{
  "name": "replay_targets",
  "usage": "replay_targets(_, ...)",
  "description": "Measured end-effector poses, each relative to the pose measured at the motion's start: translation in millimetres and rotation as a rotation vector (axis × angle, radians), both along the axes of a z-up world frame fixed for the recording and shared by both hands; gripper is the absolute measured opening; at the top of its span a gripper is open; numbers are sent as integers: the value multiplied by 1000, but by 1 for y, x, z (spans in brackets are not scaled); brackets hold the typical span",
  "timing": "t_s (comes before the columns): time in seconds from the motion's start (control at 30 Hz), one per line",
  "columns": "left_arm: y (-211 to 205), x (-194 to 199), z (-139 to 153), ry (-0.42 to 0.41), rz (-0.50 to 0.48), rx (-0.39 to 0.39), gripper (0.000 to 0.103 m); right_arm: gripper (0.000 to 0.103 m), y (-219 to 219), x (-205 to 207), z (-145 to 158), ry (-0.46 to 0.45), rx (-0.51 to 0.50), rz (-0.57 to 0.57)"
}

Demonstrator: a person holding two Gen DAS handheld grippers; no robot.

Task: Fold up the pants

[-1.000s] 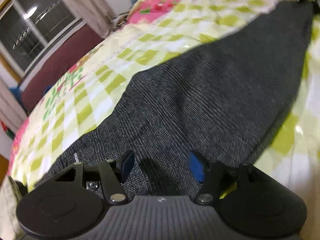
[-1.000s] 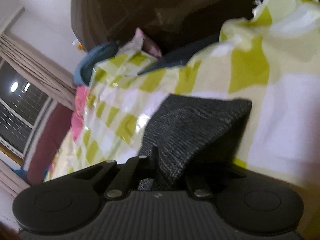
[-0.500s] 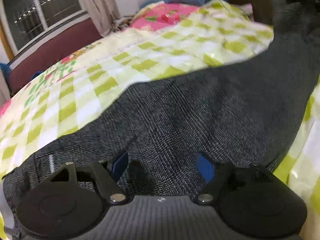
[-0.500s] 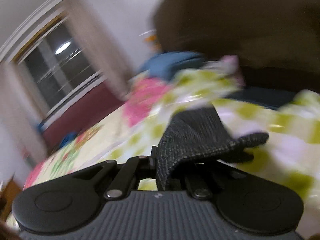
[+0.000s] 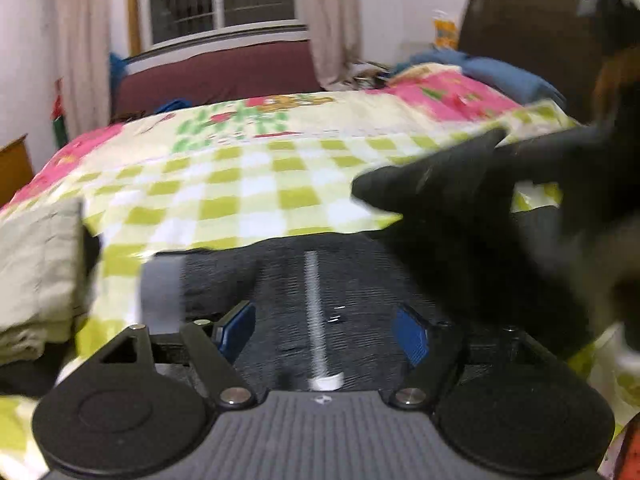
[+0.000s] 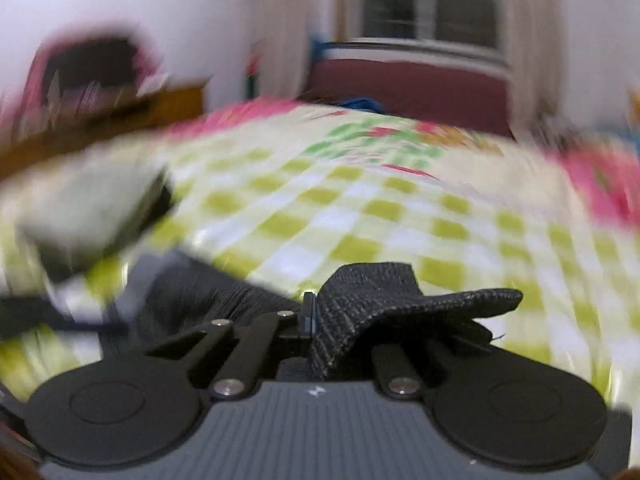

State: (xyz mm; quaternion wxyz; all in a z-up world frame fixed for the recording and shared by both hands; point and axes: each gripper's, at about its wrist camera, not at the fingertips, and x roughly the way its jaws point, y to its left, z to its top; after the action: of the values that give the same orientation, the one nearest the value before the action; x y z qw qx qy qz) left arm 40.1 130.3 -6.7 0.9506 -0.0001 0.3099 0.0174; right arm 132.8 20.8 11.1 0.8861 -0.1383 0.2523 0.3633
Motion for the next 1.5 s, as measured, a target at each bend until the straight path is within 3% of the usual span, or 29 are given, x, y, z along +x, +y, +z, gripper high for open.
replay_targets(0.07,10,-2,-1,-2,28,9,88,5,25,-22,-19,-98,-141,90)
replay_targets(0.17,20,-10,-14,21,56,99,91,5,40,-37,-35,-188,-263,159)
replay_targets(0.3,46,-21,-21,38,89,2,91,6,49,-41,-43,-201,-327,174)
replay_targets(0.43,66,-25,-24,26,133,-79,91,7,63,-49,-42,-273,-397,180)
replay_targets(0.73,90,-53,-42,69,201,-122,91,5,91,-55,-36,-267,-378,231)
replay_targets(0.83,93,-59,-45,63,209,-128,91,5,99,-65,-34,-308,-376,239)
replay_targets(1.07,99,-63,-46,46,217,-157,91,5,96,-54,-19,-214,-266,168)
replay_targets(1.23,102,-64,-47,40,220,-170,91,5,107,-68,-5,-259,-211,201)
replay_targets(1.33,102,-65,-47,42,216,-167,91,6,127,-76,-16,-278,-250,250)
replay_targets(1.43,103,-68,-46,39,224,-163,91,7,140,-76,-35,-205,-269,282)
replay_targets(1.5,104,-70,-47,43,228,-164,91,7,143,-74,-38,-210,-259,269)
